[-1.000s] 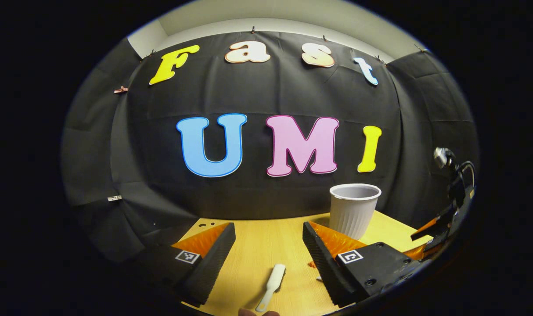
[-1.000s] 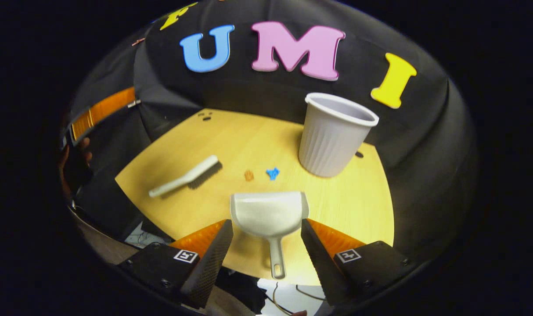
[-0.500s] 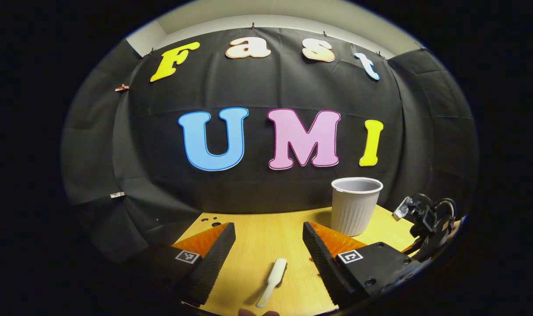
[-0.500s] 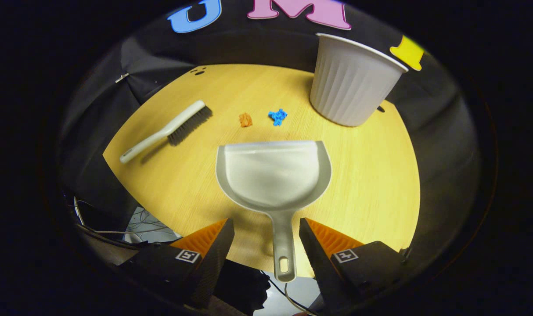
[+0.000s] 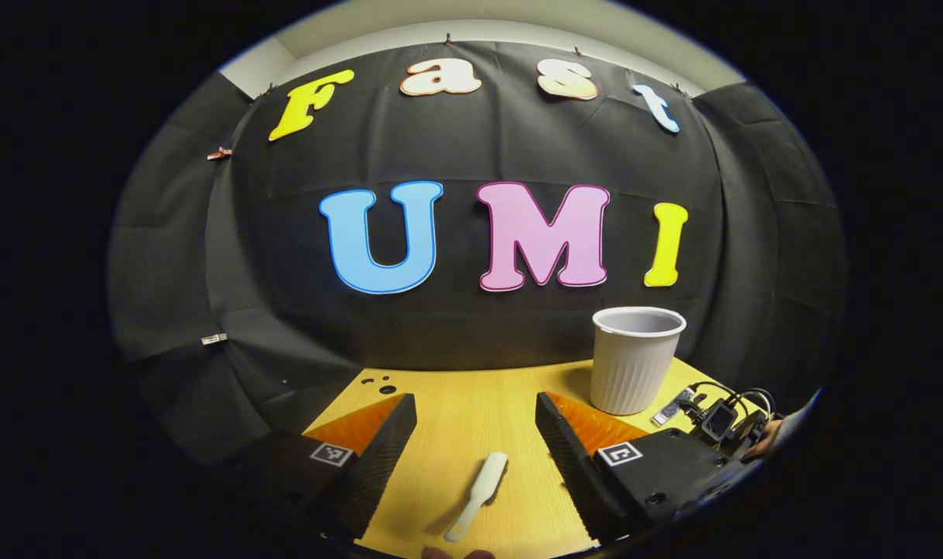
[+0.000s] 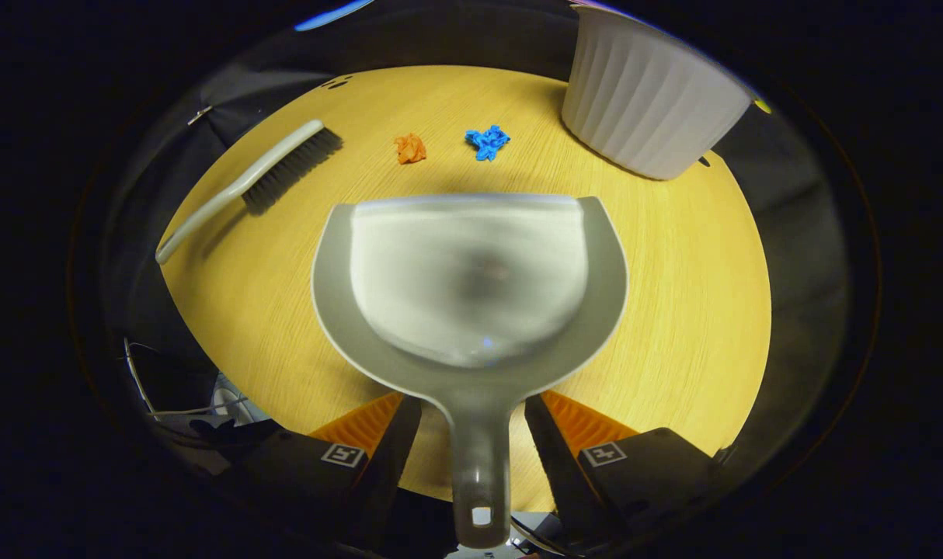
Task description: Pick up the small broom and dustpan from the desktop, sweep the trash into the dustpan with the broom, and then empty the trash into the garbage bin.
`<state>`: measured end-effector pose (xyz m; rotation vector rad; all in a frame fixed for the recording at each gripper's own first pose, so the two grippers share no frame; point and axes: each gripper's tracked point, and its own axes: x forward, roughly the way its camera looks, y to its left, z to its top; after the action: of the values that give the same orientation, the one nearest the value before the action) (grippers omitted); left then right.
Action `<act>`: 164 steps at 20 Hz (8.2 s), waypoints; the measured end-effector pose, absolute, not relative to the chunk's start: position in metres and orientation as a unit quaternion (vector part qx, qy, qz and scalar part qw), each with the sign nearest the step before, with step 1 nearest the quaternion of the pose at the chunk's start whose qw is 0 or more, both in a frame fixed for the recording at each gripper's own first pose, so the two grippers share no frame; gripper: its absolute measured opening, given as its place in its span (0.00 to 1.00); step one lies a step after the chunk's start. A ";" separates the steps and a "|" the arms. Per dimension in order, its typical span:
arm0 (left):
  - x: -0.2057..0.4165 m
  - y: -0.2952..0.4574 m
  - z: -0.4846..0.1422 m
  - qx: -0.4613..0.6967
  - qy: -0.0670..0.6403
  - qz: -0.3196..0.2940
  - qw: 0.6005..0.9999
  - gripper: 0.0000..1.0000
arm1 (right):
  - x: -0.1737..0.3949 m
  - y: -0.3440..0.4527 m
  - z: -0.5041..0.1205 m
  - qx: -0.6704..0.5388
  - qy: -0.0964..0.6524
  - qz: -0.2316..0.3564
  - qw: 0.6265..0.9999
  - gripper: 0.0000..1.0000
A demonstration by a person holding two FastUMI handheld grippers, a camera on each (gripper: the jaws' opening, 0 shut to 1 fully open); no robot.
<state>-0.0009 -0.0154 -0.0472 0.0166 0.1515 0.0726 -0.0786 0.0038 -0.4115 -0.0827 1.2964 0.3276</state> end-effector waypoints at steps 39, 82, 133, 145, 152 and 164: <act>0.034 -0.002 -0.364 0.060 0.562 -0.066 0.823 0.89 | -0.104 -0.066 -0.362 -0.040 0.560 0.170 0.810 0.36; 0.132 -0.193 -0.382 0.172 0.565 -0.336 0.733 0.25 | -0.073 -0.056 -0.407 -0.104 0.644 0.260 0.712 0.36; -0.017 -0.012 -0.361 -0.019 0.570 -0.213 0.793 0.25 | -0.051 -0.095 -0.367 -0.245 0.595 -0.007 0.765 0.36; -0.028 -0.008 -0.363 -0.054 0.571 -0.177 0.800 0.24 | -0.021 -0.108 -0.352 -0.370 0.659 0.062 0.652 0.32; -0.028 -0.007 -0.361 -0.064 0.573 -0.162 0.801 0.25 | -0.016 -0.104 -0.357 -0.360 0.654 0.073 0.661 0.36; -0.002 -0.007 -0.347 -0.044 0.558 -0.171 0.811 0.23 | -0.054 -0.105 -0.323 -0.211 0.590 0.066 0.777 0.35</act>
<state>-0.0025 -0.0075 -0.3467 -0.0946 1.1913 -0.3647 -0.0537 -0.1051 -0.3230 -0.4564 1.2753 0.1420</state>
